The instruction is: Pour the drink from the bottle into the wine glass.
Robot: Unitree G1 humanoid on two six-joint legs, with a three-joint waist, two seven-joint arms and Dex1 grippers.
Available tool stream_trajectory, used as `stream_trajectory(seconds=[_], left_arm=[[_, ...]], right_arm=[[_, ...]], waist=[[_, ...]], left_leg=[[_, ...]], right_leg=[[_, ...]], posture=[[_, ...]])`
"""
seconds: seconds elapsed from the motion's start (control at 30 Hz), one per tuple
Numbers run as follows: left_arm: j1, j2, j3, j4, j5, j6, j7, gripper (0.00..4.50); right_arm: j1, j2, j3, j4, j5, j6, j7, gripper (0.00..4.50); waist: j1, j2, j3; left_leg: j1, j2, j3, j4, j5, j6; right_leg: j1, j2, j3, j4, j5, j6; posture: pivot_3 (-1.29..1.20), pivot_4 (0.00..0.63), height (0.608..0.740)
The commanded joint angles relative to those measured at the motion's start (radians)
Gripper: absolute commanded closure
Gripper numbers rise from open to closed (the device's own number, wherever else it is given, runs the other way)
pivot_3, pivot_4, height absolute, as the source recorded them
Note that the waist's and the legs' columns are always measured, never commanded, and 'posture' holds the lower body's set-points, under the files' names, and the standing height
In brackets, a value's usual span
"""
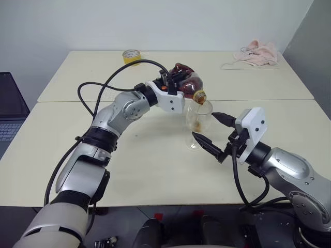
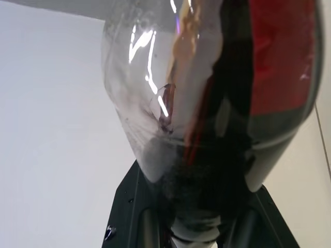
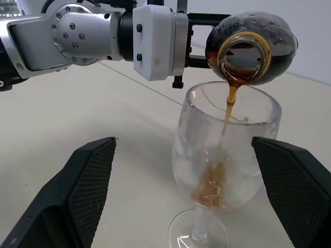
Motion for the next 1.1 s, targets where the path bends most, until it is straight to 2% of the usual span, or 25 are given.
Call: stream_trajectory(seconds=[0.03, 1.1], left_arm=[[-0.039, 0.012, 0.009, -0.006, 0.001, -0.020, 0.037, 3.74], [-0.100, 0.010, -0.015, 0.096, 0.042, -0.089, 0.098, 3.76]], right_arm=[[-0.003, 0.006, -0.003, -0.047, 0.009, -0.010, -0.005, 0.00], [0.047, -0.016, -0.038, -0.070, 0.012, -0.003, -0.005, 0.00]], waist=[[0.000, 0.000, 0.000], [0.000, 0.000, 0.000]], left_leg=[[0.000, 0.000, 0.000, 0.000, 0.000, 0.000], [0.000, -0.001, 0.000, 0.000, 0.000, 0.000]], right_leg=[[0.000, 0.000, 0.000, 0.000, 0.000, 0.000], [0.000, 0.000, 0.000, 0.000, 0.000, 0.000]], posture=[[0.00, 0.150, 0.740], [0.00, 0.150, 0.740]])
